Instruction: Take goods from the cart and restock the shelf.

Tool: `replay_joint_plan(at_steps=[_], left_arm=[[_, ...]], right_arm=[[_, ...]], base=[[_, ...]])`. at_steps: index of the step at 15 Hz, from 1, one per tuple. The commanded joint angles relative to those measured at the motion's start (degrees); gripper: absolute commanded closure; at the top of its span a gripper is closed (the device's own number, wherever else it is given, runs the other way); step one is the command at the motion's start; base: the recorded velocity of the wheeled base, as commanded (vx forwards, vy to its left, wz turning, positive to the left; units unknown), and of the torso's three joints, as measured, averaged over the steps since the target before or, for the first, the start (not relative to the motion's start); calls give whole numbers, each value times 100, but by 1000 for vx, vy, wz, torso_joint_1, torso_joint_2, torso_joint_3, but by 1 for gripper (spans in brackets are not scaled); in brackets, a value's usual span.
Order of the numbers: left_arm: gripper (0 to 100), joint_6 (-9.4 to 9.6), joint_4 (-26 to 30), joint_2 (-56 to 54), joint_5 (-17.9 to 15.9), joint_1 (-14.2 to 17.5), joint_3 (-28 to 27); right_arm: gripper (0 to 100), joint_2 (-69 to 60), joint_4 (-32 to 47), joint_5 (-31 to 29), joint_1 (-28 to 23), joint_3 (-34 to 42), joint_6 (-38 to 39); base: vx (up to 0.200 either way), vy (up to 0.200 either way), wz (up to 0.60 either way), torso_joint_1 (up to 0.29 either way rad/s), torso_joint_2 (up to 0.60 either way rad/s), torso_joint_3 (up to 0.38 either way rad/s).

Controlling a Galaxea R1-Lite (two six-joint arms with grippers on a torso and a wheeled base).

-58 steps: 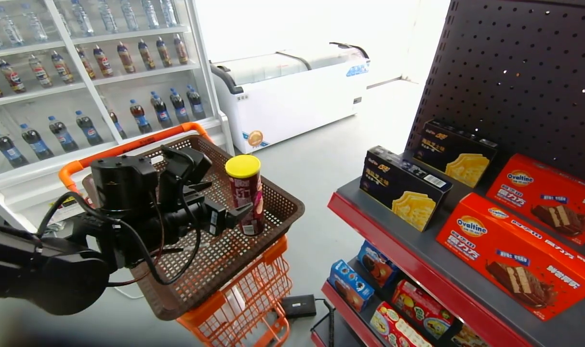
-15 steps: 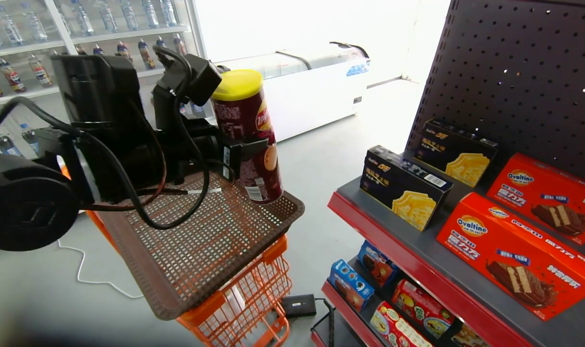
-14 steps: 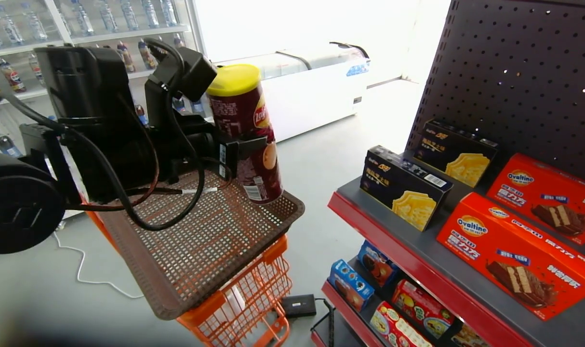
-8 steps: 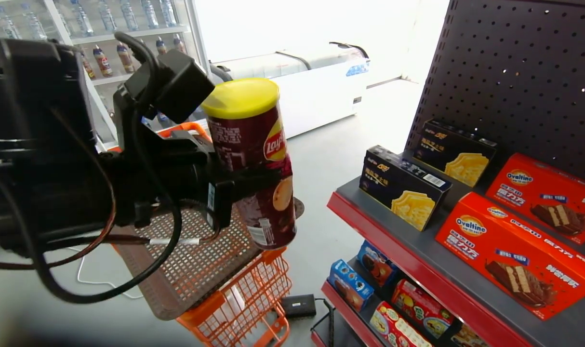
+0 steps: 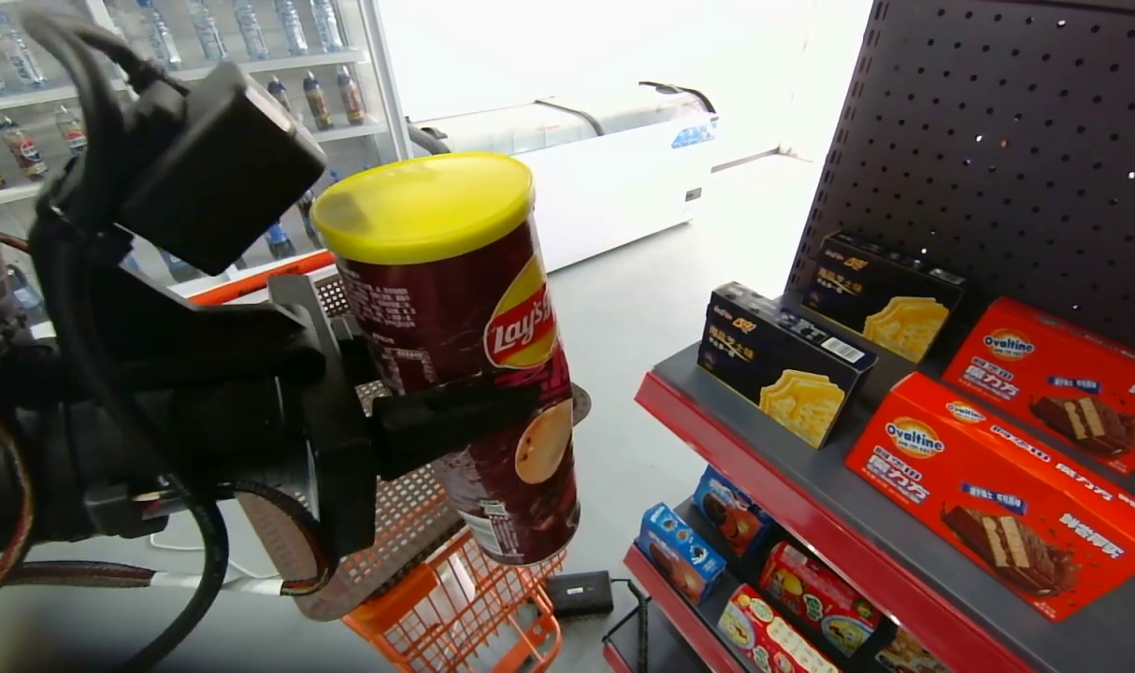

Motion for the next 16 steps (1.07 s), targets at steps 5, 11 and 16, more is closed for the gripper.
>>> replay_joint_plan(at_steps=[5,11,16], left_arm=[[100,1,7,-232,-15,-219,164],[100,1,-10,-399,-32,-517,788],[100,-8,-19,-407,-32,-517,788]], right_arm=[[0,9,2,0,-2,0,-4],[0,9,-7,9,6,0,-4],[0,9,2,18,-2,0,-4]], base=[[0,0,0,0,0,0],[0,0,0,0,0,0],[0,0,0,0,0,0]])
